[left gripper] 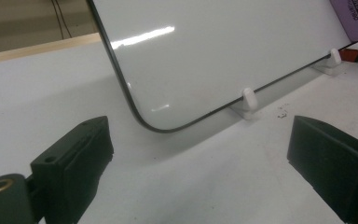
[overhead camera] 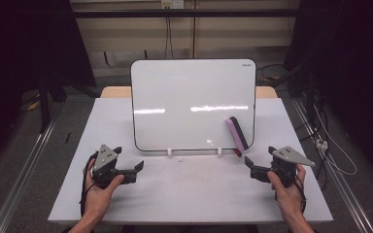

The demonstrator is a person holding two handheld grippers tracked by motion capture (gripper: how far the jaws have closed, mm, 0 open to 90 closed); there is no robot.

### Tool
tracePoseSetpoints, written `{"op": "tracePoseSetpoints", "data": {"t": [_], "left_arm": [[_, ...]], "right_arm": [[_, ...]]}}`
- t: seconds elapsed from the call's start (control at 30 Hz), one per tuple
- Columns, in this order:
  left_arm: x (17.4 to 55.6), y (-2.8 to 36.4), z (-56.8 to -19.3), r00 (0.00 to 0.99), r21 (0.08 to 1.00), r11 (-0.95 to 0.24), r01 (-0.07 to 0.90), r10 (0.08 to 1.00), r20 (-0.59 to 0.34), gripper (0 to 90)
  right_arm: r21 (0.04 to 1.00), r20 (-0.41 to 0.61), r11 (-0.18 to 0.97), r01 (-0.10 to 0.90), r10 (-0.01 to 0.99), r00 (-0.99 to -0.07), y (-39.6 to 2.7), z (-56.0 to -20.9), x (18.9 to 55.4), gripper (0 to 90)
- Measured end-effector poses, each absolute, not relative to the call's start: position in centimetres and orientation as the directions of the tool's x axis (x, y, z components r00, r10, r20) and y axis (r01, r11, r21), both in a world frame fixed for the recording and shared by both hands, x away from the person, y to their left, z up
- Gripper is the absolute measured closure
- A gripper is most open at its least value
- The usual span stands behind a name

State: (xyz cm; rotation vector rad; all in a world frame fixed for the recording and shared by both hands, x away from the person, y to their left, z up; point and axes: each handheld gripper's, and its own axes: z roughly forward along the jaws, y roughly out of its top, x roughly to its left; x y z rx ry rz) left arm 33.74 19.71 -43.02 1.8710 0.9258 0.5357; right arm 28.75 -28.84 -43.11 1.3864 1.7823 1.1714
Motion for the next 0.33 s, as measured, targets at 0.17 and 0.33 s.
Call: {"op": "tracePoseSetpoints", "data": {"t": [0.17,0.33], "left_arm": [[33.45,19.87,-43.30,0.614,0.887,-0.268,0.377,0.789,-0.023,6.4],[33.41,20.11,-43.28,0.605,0.888,-0.257,0.382,0.795,-0.031,6.3]], "right_arm": [[0.899,0.074,0.052,0.434,0.960,-0.269,-29.15,-43.68,28.28,6.8],[0.900,0.082,0.044,0.434,0.960,-0.267,-29.13,-43.68,28.33,6.7]]}}
